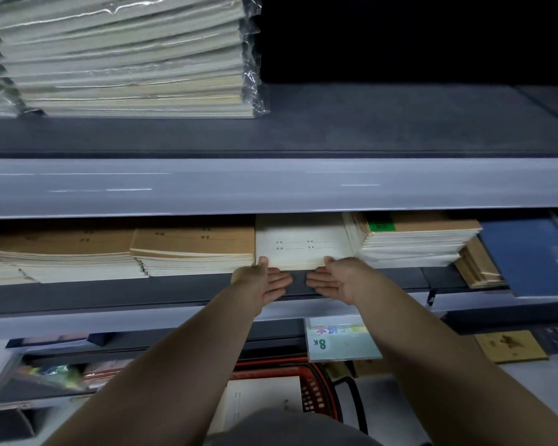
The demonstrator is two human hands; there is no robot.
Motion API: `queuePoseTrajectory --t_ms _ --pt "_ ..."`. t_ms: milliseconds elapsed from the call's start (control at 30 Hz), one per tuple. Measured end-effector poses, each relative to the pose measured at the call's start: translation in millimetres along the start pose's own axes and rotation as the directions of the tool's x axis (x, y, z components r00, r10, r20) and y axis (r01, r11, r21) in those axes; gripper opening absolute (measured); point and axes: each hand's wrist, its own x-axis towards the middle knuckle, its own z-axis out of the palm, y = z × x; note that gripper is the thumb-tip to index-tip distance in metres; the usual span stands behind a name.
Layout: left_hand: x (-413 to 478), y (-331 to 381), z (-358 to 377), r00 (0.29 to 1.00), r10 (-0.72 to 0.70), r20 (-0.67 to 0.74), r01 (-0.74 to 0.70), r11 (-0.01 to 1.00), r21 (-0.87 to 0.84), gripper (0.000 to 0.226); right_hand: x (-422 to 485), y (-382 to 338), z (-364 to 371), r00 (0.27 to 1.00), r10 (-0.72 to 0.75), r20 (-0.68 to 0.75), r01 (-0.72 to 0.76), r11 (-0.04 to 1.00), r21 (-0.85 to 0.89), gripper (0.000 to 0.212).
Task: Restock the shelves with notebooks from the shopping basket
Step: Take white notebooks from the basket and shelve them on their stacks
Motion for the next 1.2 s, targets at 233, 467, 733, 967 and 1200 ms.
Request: queuePoseTrajectory --t_ms 233,467,733,967,1200 --pt "-1 -2 0 1.0 0.016 0.0 -0.016 0.999 -0.031 0.044 -4 -7 -6 0.993 0.076 0.089 -0.082 0.994 0.068 0.036" --pt "1 -5 -3 0.999 0.047 -0.01 -0.047 0.999 -0.014 0.041 2 -9 -11 0.984 0.125 0.127 -0.137 0.986 0.097 0.037" --pt "-3 -7 -3 0.996 0.087 -0.016 -0.088 0.996 -0.019 0.035 3 -11 -13 0.983 0.129 0.135 -0.138 0.988 0.062 0.036" --pt "-16 0 -23 0.992 0.125 -0.016 -0.126 0.978 -0.165 0.03 -19 -7 -6 0.982 -0.06 0.179 0.052 0.997 0.05 0.054" --pt "-43 -19 -57 0.955 0.158 0.253 -0.162 0.987 -0.003 0.043 -52 35 -4 0.942 -0.332 0.038 0.335 0.938 -0.086 0.051"
